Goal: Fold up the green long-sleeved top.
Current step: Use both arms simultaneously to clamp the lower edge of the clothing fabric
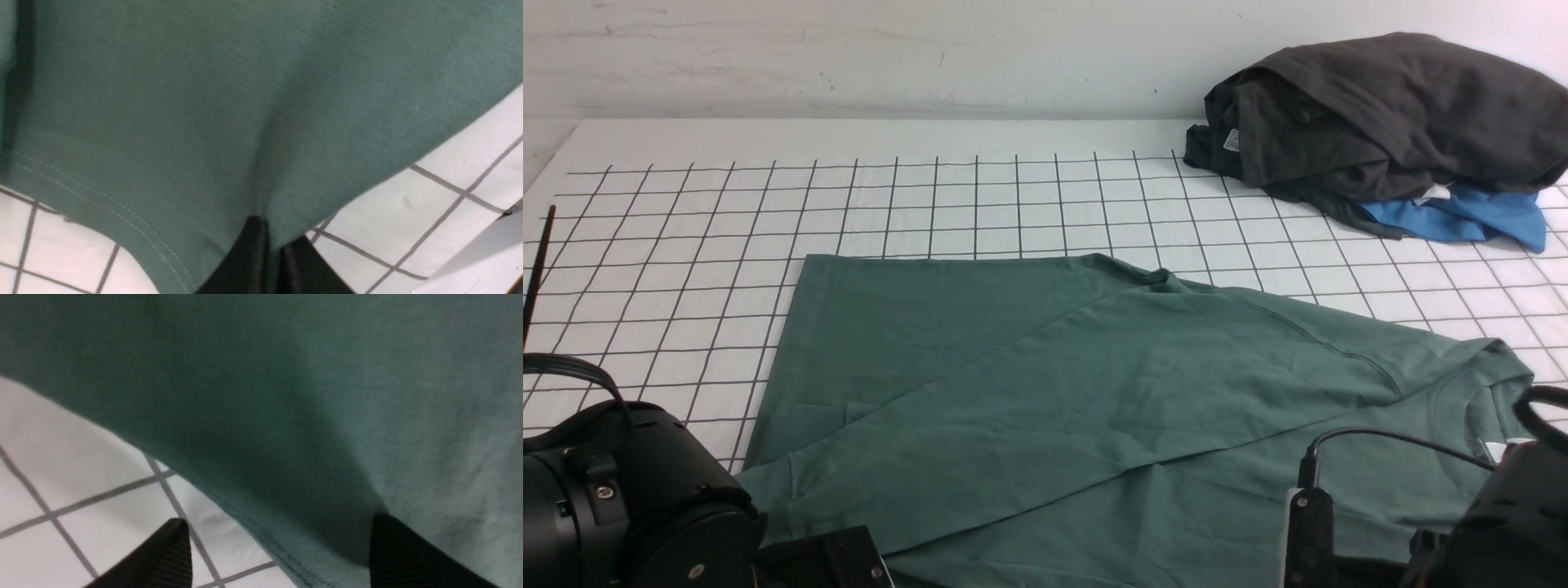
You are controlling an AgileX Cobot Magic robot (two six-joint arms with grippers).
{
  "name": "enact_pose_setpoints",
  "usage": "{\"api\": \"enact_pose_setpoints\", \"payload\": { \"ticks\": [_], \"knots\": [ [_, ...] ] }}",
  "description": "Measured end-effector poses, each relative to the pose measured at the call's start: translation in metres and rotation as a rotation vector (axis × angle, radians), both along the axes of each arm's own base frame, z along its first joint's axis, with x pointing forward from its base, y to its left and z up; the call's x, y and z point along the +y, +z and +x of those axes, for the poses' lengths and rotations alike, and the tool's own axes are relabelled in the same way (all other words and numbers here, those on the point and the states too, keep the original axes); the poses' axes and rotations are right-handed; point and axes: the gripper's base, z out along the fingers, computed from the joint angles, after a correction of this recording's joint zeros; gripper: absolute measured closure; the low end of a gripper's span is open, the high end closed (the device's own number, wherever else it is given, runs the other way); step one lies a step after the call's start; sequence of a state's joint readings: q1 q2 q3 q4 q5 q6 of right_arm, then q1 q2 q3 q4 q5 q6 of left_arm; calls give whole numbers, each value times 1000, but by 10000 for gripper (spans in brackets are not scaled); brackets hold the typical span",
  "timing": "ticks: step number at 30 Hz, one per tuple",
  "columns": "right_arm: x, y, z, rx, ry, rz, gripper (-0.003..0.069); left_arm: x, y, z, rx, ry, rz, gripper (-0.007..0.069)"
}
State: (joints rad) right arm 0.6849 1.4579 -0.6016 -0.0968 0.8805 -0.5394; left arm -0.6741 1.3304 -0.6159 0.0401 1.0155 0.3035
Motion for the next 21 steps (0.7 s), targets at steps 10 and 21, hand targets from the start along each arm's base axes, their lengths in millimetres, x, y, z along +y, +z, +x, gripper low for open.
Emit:
{"api": "enact_pose_setpoints", "payload": {
  "ticks": [10,21],
  "knots": [
    [1,-5,7,-51,50,-15,446,0,0,0,0,0,0,629],
    [-1,54,42,-178,55,-54,645,3,39,27,-87,80,-30,629]
  ]
}}
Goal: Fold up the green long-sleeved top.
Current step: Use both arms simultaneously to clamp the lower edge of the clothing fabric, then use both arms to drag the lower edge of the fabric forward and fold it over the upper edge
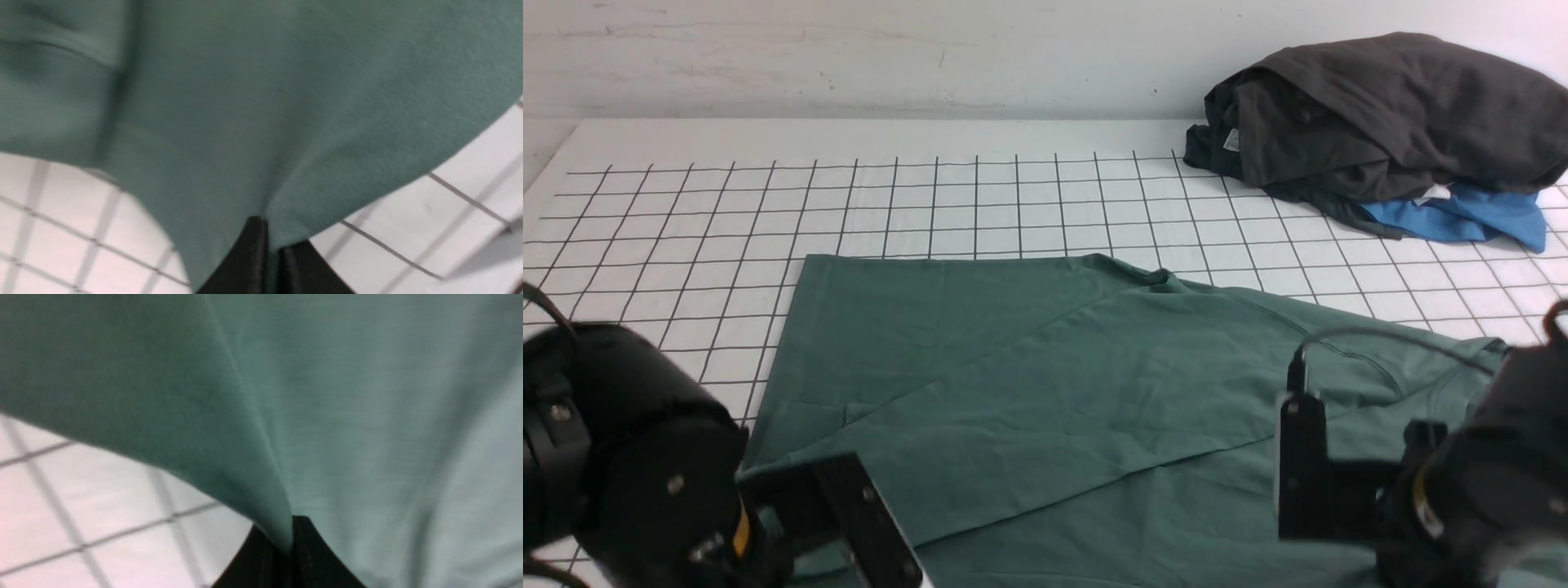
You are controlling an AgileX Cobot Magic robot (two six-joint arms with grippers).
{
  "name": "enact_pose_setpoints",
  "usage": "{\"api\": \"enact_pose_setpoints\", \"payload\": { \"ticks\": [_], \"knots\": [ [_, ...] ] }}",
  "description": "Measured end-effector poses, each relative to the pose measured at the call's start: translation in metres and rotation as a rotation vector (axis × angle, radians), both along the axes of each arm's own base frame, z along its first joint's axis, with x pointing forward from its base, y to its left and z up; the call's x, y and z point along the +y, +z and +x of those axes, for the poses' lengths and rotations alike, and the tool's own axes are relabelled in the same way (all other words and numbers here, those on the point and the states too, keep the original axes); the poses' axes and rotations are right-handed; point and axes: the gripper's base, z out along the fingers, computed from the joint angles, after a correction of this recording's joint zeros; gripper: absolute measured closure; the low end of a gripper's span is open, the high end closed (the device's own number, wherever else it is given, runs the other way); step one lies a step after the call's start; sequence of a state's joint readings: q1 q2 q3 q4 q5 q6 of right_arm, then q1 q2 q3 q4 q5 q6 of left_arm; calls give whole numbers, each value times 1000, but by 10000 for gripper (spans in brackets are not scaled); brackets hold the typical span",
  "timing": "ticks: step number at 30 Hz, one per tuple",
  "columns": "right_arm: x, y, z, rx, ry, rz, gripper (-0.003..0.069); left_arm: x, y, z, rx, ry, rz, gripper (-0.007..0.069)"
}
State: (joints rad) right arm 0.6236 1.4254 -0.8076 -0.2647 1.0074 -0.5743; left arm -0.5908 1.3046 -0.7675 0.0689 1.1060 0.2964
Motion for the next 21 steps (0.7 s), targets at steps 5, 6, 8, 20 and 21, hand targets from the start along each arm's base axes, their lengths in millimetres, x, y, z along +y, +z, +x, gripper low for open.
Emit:
{"api": "enact_pose_setpoints", "payload": {
  "ticks": [5,6,8,20,21],
  "knots": [
    [-15,38,49,-74,-112,109,647,16,37,51,-150,76,-41,624],
    [-16,45,60,-86,-127,143,647,19,41,63,-162,85,-42,622],
    [-20,50,74,-92,-151,171,647,22,44,75,-176,94,-44,621],
    [-34,50,179,-101,-224,282,647,20,48,200,-313,91,-45,618],
    [-35,42,192,-96,-232,280,647,19,42,217,-317,90,-42,618]
  ]
}}
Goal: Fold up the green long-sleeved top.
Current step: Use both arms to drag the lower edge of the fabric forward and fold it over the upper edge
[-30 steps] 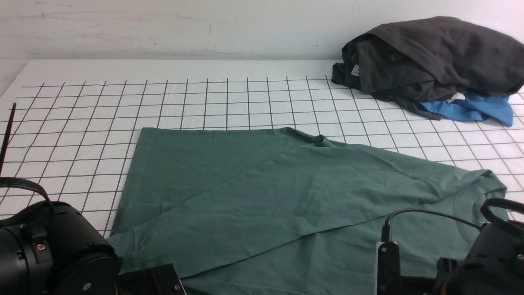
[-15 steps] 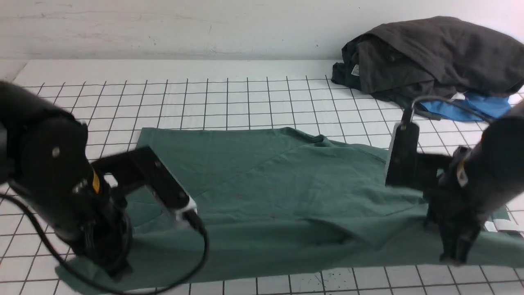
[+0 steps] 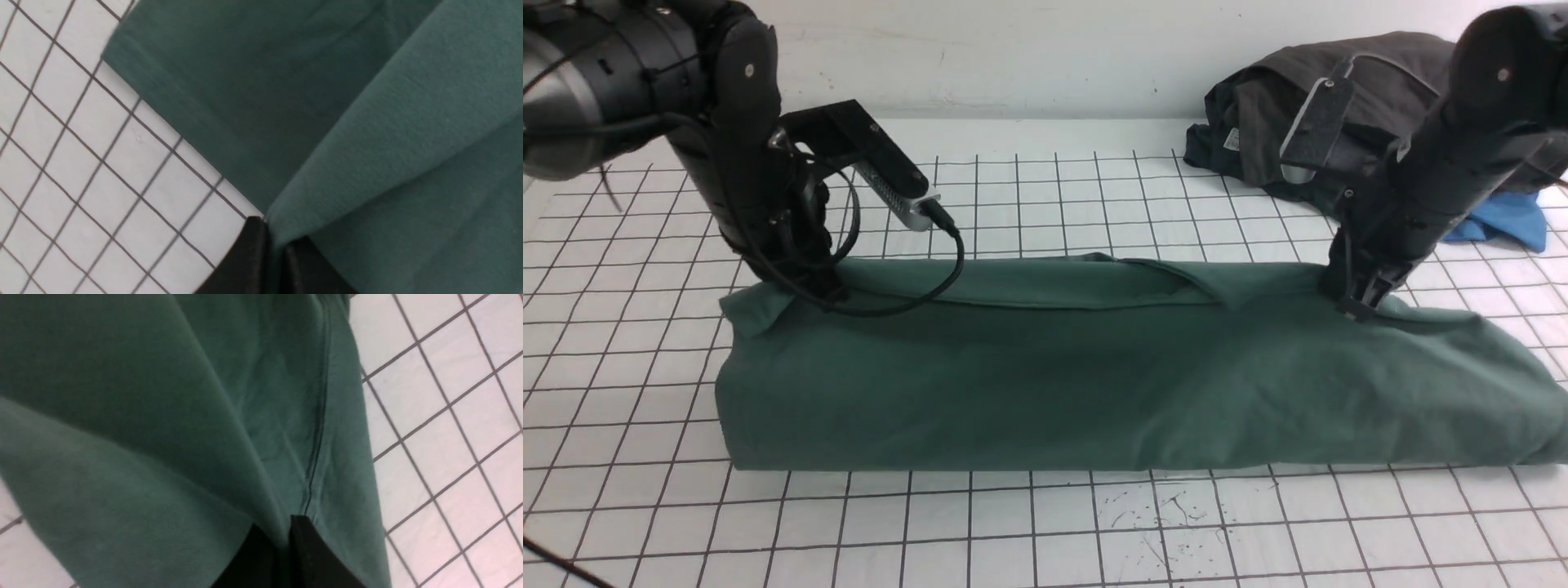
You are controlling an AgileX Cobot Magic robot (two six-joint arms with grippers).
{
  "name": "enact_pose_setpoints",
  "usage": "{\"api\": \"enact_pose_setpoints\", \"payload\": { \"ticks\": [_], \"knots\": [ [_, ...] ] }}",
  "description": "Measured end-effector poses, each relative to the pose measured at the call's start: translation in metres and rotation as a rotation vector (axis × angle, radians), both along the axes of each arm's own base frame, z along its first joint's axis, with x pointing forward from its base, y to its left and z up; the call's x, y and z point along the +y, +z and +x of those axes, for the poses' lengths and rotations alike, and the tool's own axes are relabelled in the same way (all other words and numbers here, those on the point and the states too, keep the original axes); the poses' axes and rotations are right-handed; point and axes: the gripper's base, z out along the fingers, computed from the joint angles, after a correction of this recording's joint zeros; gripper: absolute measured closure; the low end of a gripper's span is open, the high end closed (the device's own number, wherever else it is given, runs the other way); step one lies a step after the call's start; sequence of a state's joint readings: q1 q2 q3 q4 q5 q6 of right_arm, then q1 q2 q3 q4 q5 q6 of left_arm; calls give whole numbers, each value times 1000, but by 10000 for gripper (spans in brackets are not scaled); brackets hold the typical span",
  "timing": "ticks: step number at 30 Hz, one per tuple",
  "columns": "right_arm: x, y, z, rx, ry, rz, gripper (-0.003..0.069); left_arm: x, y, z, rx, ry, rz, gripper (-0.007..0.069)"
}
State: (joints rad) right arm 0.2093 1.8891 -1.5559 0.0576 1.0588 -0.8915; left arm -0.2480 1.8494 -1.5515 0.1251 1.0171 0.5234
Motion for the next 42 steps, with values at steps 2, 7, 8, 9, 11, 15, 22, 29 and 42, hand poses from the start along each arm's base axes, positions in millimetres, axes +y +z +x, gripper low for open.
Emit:
{"api": "enact_pose_setpoints", "payload": {
  "ticks": [2,7,8,9,11,15,22,29,42],
  "knots": [
    [0,-7,13,-3,-8,3,647,0,-9,15,4,7,6,618],
    [1,-26,39,-59,-19,15,647,0,-29,47,-19,13,18,618],
    [1,-27,40,-61,-20,15,647,0,-28,47,-24,12,18,618],
    [2,-35,46,-78,-21,18,647,0,-36,56,-40,6,29,618],
    [3,-42,50,-92,-22,20,647,0,-42,63,-56,-1,38,618],
    [4,-56,56,-99,-26,22,644,-2,-59,72,-57,-11,51,610],
    [5,-63,65,-154,-104,67,601,-3,-78,77,-42,-3,49,561],
    [6,-58,74,-257,-200,139,456,4,-75,84,-101,74,14,421],
    [11,-10,80,-271,-444,255,348,44,-60,90,-163,421,25,304]
  ]
}}
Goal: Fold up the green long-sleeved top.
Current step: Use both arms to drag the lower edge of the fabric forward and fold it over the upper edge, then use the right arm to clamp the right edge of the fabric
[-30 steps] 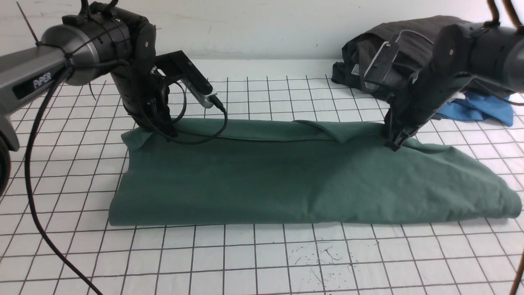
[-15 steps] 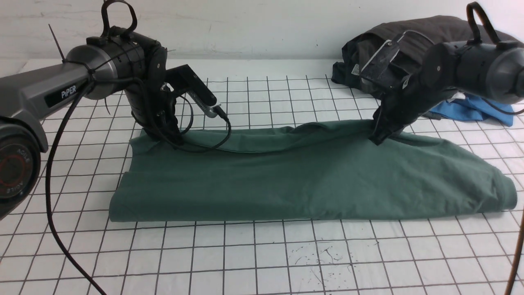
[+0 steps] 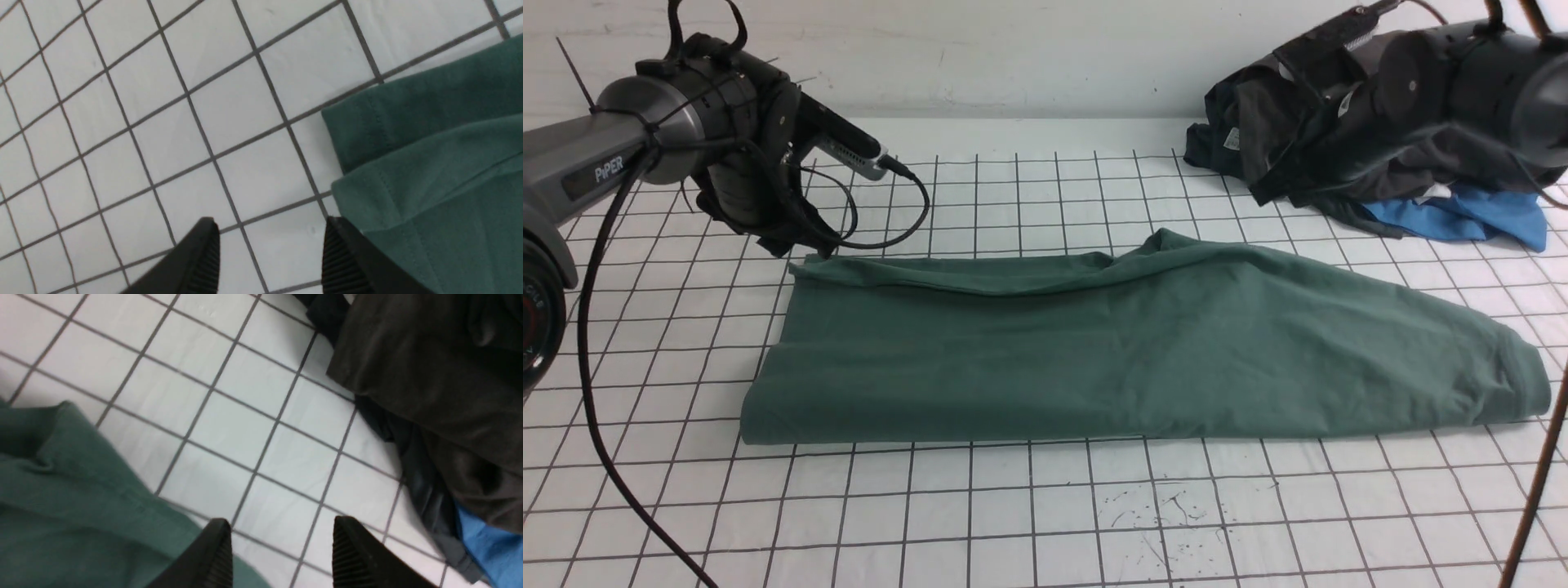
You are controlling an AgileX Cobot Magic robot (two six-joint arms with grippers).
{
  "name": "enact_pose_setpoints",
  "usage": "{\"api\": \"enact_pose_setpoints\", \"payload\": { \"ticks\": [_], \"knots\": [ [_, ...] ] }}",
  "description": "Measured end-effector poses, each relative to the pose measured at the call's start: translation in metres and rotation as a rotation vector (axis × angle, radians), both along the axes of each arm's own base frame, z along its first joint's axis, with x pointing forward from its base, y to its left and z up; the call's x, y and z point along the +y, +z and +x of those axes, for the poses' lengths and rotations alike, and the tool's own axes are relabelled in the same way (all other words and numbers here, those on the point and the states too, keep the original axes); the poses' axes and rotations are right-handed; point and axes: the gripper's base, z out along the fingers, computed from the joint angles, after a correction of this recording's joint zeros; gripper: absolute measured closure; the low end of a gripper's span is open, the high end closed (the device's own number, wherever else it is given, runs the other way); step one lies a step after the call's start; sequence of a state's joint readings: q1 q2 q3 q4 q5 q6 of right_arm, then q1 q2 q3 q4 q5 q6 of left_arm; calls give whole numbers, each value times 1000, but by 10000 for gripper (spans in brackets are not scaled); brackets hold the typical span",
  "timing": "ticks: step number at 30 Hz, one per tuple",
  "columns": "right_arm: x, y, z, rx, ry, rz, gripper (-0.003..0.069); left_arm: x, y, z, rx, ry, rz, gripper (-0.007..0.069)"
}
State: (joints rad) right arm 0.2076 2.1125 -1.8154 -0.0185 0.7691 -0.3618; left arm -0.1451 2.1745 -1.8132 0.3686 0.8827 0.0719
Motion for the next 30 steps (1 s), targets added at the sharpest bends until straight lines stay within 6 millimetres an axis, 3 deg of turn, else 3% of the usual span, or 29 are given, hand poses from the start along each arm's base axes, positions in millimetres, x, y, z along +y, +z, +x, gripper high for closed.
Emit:
{"api": "enact_pose_setpoints", "payload": {
  "ticks": [4,7,10,12,14,18,23,30],
  "knots": [
    [33,-5,-16,122,118,6,459,-13,16,-3,4,1,-24,313],
    [66,-22,-23,191,178,96,564,-25,21,-6,11,-26,-42,358],
    [82,-37,-22,206,187,156,622,-30,20,-8,38,-39,-54,400],
    [94,-58,-17,203,177,199,661,-30,18,-12,82,-49,-61,455],
    [96,-75,-12,200,162,209,670,-29,17,-14,113,-51,-64,497],
    [97,-92,-5,169,145,213,672,-23,16,-16,148,-37,-76,561],
    [96,-95,6,59,88,256,673,-20,16,-15,144,-32,-83,602],
    [74,-88,29,-102,-80,372,673,-19,16,-15,144,-30,-87,602]
  ]
}}
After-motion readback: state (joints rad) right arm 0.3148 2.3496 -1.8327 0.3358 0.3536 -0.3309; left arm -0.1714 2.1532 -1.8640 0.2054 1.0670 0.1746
